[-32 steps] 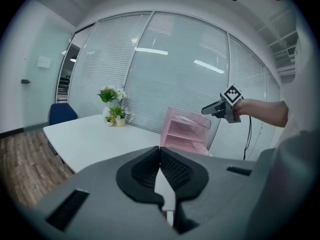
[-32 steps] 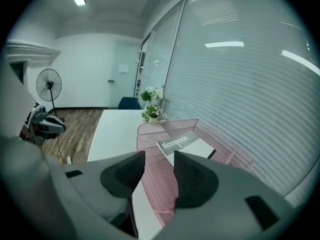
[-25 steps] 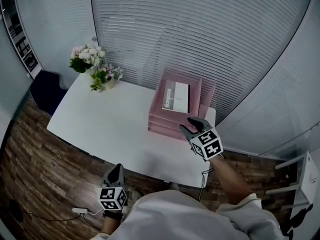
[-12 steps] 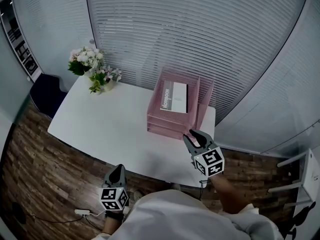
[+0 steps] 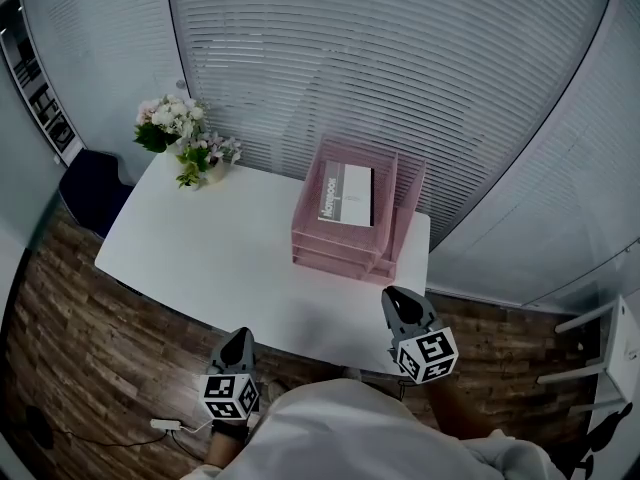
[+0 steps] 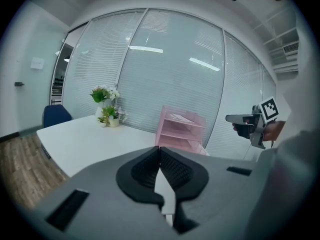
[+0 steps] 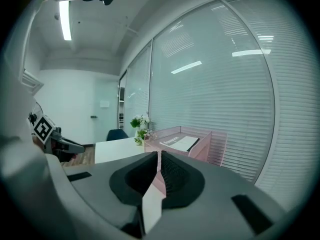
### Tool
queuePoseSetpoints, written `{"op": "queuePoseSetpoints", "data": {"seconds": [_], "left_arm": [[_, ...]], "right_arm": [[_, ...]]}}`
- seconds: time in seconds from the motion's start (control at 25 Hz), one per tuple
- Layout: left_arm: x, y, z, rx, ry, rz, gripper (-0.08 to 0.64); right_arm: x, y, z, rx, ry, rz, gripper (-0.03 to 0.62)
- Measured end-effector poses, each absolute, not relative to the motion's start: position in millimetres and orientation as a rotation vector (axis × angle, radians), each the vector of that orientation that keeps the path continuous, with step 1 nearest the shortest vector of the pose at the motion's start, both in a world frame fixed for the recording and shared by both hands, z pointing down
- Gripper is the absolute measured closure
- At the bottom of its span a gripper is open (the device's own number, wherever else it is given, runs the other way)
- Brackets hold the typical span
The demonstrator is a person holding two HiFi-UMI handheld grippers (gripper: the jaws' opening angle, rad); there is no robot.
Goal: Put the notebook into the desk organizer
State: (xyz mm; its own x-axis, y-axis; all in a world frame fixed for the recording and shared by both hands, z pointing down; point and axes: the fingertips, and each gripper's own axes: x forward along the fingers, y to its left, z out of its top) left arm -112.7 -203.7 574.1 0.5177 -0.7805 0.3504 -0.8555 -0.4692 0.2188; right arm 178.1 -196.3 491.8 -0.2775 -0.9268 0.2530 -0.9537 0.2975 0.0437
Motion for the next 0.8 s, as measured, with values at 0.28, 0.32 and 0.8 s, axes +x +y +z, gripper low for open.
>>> {"op": "queuePoseSetpoints", "data": {"seconds": [0.28,0.32,0.8], "left_arm": [[-105,-208,573,2.409,-1.340,0.289,0.551],[-104,-208,573,2.410,-1.338,0.289,0.551],[-96,-209,575,2.408,-1.328,0.293,0.551]], "right_arm": [[186,-179,493,1.765,-2.326,0.170,0.575],[185,-177,492,1.766,-2.329,0.165,0.575],[186,-165,489,1.778,-2.352,0.164,0.577]]}}
